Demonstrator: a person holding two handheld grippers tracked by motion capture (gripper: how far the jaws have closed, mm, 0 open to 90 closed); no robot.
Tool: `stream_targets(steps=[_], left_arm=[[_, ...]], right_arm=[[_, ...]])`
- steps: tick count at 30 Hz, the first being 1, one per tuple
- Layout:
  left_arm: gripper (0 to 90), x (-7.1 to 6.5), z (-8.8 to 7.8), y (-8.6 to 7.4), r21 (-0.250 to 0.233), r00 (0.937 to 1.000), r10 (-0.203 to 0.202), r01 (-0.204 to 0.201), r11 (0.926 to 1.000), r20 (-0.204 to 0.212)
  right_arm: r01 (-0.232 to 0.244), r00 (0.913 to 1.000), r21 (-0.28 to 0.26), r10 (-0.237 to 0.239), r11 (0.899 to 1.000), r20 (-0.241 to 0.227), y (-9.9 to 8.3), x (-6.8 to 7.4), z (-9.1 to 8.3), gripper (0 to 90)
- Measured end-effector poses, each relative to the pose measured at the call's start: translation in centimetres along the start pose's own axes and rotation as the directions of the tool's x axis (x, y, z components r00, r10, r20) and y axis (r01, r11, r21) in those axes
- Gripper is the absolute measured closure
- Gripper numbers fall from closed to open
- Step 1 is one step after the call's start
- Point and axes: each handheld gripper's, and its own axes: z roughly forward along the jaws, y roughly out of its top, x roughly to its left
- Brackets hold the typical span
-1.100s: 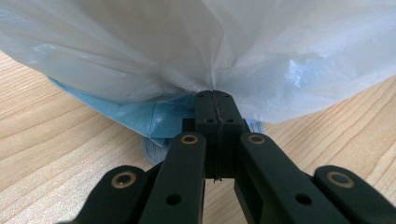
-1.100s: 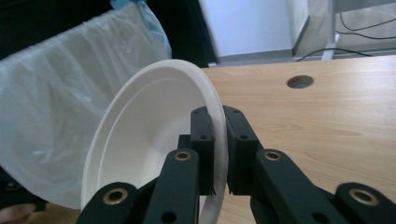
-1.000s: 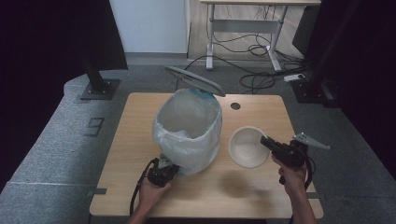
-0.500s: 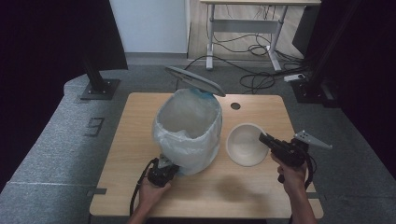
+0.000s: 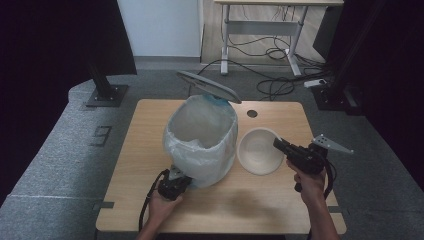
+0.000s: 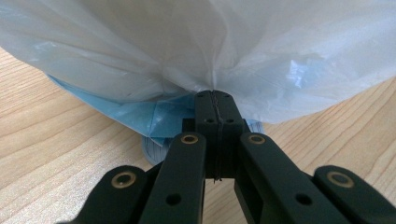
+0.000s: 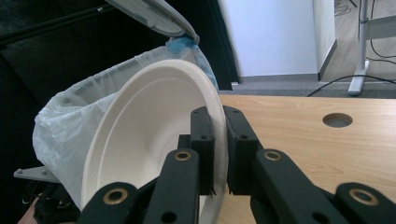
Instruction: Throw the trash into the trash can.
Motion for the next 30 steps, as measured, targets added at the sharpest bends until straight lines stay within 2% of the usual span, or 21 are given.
stream_targets(steps=[10, 30], left_arm=[[90.0, 0.0, 0.0, 0.0, -0.001, 1.0000, 0.000, 0.000, 1.0000, -0.001], [90.0, 0.0, 0.0, 0.0, -0.001, 1.0000, 0.002, -0.002, 1.0000, -0.001]], right_arm=[[0.021, 0.9997, -0.011, -0.021, 1.000, -0.014, 1.0, 0.9, 0.1, 82.8], [0.038, 0.9990, -0.016, -0.039, 0.999, -0.024, 2.2, 1.7, 0.5, 82.8]])
